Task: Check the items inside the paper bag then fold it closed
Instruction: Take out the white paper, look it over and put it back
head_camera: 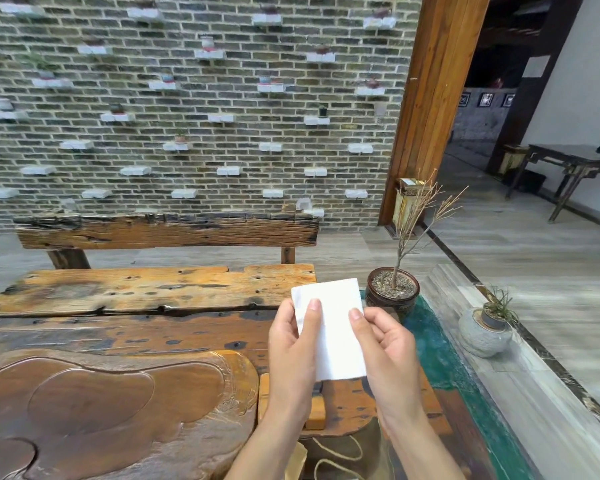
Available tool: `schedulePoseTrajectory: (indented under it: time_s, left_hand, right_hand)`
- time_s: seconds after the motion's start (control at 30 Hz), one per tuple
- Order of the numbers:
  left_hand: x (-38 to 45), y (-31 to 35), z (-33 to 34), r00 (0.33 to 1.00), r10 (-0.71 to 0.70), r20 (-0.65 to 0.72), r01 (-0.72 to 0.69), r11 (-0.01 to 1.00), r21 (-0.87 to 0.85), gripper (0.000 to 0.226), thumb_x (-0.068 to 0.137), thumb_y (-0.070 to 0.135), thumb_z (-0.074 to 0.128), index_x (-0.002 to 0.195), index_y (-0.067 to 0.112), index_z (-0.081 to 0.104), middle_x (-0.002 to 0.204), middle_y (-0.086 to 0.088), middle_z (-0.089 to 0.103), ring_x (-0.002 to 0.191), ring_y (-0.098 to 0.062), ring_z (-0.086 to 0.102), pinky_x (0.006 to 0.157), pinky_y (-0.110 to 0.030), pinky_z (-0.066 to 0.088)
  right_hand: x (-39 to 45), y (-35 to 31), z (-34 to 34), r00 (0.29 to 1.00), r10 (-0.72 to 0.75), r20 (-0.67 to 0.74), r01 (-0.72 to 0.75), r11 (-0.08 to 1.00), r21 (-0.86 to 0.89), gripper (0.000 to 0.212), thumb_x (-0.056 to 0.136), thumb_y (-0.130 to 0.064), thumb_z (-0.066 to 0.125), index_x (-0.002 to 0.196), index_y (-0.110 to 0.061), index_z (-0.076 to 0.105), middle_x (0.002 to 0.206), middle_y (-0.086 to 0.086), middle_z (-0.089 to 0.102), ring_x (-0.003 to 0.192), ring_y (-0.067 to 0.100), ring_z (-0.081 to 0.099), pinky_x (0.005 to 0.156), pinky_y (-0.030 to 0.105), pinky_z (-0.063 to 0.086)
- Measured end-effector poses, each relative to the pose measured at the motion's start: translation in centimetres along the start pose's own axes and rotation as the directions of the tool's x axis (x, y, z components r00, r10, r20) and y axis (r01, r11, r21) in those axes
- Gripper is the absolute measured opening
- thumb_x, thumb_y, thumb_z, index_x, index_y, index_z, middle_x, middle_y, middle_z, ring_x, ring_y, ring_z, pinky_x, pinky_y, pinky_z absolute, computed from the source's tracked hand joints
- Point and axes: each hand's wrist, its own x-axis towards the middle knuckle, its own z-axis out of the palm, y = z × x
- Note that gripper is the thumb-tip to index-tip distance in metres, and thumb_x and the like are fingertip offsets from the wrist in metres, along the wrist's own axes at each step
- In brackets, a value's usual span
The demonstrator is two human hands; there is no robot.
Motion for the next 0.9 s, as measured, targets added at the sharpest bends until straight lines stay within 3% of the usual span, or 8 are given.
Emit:
schedulePoseTrajectory:
  time_s: [0.13, 0.27, 0.4, 0.5, 0.6, 0.67, 0.77, 0.9]
  left_hand:
    - [0.1, -0.5, 0.0, 0.998, 0.066, 0.004, -0.066, 0.993, 0.102, 0.027, 0.087, 0.037, 0.061, 0.089, 0.01, 0.061, 0.085, -0.013, 0.071, 0.073, -0.02, 0.067, 0.064, -0.043, 0.051]
    - [0.3, -1.0, 0.2, 0.996, 0.089, -0.015, -0.086, 0.984, 0.158, 0.029, 0.086, 0.045, 0.06, 0.077, 0.017, 0.059, 0.072, -0.012, 0.063, 0.067, -0.02, 0.058, 0.058, -0.046, 0.048]
    - [0.5, -1.0, 0.0, 0.993, 0.089, -0.071, -0.078, 0.985, 0.152, 0.029, 0.085, 0.047, 0.059, 0.068, 0.023, 0.058, 0.064, -0.006, 0.061, 0.06, -0.022, 0.055, 0.055, -0.041, 0.043]
    - [0.3, -1.2, -0.1, 0.991, 0.097, -0.089, -0.083, 0.986, 0.142, 0.036, 0.083, 0.052, 0.058, 0.07, 0.019, 0.059, 0.066, -0.01, 0.061, 0.061, -0.024, 0.055, 0.055, -0.041, 0.042]
    - [0.0, -1.4, -0.4, 0.99, 0.1, -0.096, -0.084, 0.984, 0.155, 0.031, 0.087, 0.048, 0.057, 0.07, 0.022, 0.061, 0.065, -0.004, 0.062, 0.06, -0.02, 0.055, 0.054, -0.039, 0.041]
    - [-0.2, -1.4, -0.5, 0.992, 0.1, -0.083, -0.086, 0.983, 0.159, 0.028, 0.09, 0.043, 0.056, 0.07, 0.024, 0.061, 0.065, -0.001, 0.064, 0.059, -0.018, 0.057, 0.053, -0.036, 0.041]
    - [-0.5, -1.4, -0.7, 0.994, 0.077, -0.079, -0.066, 0.988, 0.138, 0.026, 0.095, 0.037, 0.055, 0.076, 0.021, 0.062, 0.071, -0.004, 0.067, 0.062, -0.02, 0.061, 0.052, -0.036, 0.043]
    - [-0.8, -1.5, -1.1, 0.996, 0.043, -0.084, -0.034, 0.994, 0.103, 0.025, 0.096, 0.031, 0.054, 0.076, 0.019, 0.062, 0.07, -0.002, 0.066, 0.063, -0.016, 0.061, 0.051, -0.032, 0.043]
  right_hand:
    - [0.4, -0.3, 0.3, 1.0, -0.003, -0.014, 0.003, 1.0, -0.016, 0.032, 0.093, -0.029, 0.061, 0.082, 0.001, 0.064, 0.072, 0.008, 0.074, 0.067, 0.016, 0.063, 0.06, 0.036, 0.046]
    - [1.2, 0.2, 1.1, 0.997, -0.035, -0.073, 0.029, 0.996, -0.084, 0.044, 0.091, -0.043, 0.063, 0.084, 0.0, 0.063, 0.077, 0.023, 0.073, 0.067, 0.023, 0.062, 0.058, 0.058, 0.05]
    - [1.1, 0.9, 1.0, 0.984, -0.133, -0.117, 0.107, 0.972, -0.21, 0.04, 0.091, -0.044, 0.061, 0.074, -0.008, 0.061, 0.063, 0.016, 0.07, 0.051, 0.029, 0.062, 0.045, 0.051, 0.048]
    - [0.9, 1.1, 1.1, 0.984, -0.132, -0.121, 0.107, 0.975, -0.196, 0.04, 0.094, -0.039, 0.06, 0.076, -0.004, 0.062, 0.065, 0.017, 0.071, 0.061, 0.043, 0.066, 0.047, 0.053, 0.049]
    - [0.9, 1.4, 1.2, 0.985, -0.112, -0.131, 0.087, 0.98, -0.179, 0.04, 0.097, -0.036, 0.056, 0.076, -0.003, 0.064, 0.066, 0.016, 0.069, 0.056, 0.03, 0.064, 0.047, 0.039, 0.045]
    - [0.7, 1.6, 1.3, 0.987, -0.108, -0.121, 0.082, 0.976, -0.201, 0.05, 0.098, -0.044, 0.051, 0.076, -0.001, 0.062, 0.067, 0.022, 0.064, 0.055, 0.022, 0.055, 0.05, 0.035, 0.04]
    - [0.3, 1.1, 1.3, 0.995, 0.027, -0.1, -0.036, 0.995, -0.088, 0.046, 0.098, -0.044, 0.049, 0.083, -0.006, 0.069, 0.076, 0.021, 0.07, 0.061, 0.019, 0.061, 0.054, 0.035, 0.044]
    - [-0.3, 0.7, 0.9, 0.948, 0.311, 0.066, -0.318, 0.938, 0.139, 0.037, 0.083, -0.046, 0.062, 0.091, -0.012, 0.074, 0.084, 0.009, 0.077, 0.074, 0.019, 0.072, 0.066, 0.036, 0.054]
